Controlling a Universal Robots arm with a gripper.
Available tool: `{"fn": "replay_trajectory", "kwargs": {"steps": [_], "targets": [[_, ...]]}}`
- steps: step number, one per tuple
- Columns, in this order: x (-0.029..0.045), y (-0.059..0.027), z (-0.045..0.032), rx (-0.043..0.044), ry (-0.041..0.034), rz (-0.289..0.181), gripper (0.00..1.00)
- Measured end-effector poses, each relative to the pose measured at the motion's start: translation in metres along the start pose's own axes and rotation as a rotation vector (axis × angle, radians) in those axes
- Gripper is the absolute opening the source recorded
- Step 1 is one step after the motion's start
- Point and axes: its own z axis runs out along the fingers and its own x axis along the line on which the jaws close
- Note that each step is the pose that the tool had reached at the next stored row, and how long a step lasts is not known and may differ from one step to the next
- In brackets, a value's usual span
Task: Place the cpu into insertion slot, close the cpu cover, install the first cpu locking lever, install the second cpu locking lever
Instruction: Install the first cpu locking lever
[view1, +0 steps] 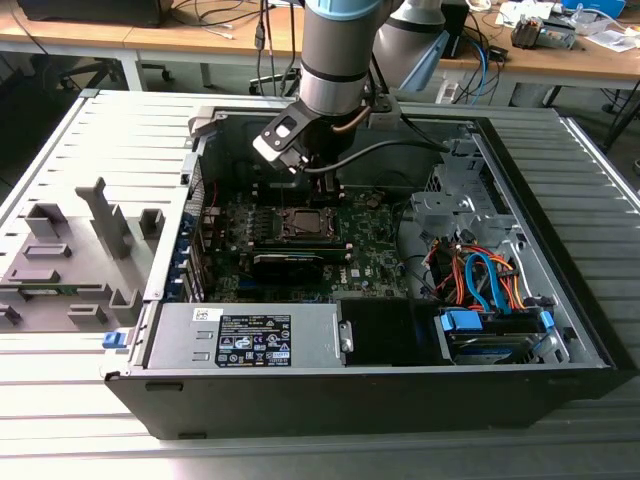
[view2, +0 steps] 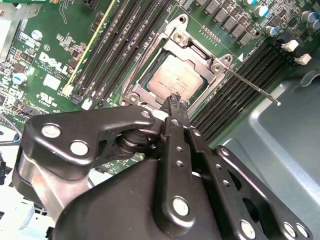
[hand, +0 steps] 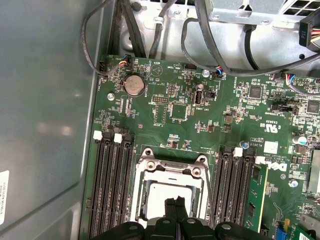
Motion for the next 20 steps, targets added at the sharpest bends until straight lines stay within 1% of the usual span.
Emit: {"fn": "replay_trajectory", "kwargs": {"steps": [5,14,20], "targets": [[0.0000,0.0000,0.0000,0.0002,-0.0002,-0.006,0.11],[0.0000,0.0000,0.0000,0.0012,-0.0009,-0.034,0.11],[0.0000,0.0000,0.0000,0.0015,-0.0011,-0.042,0.11]]}}
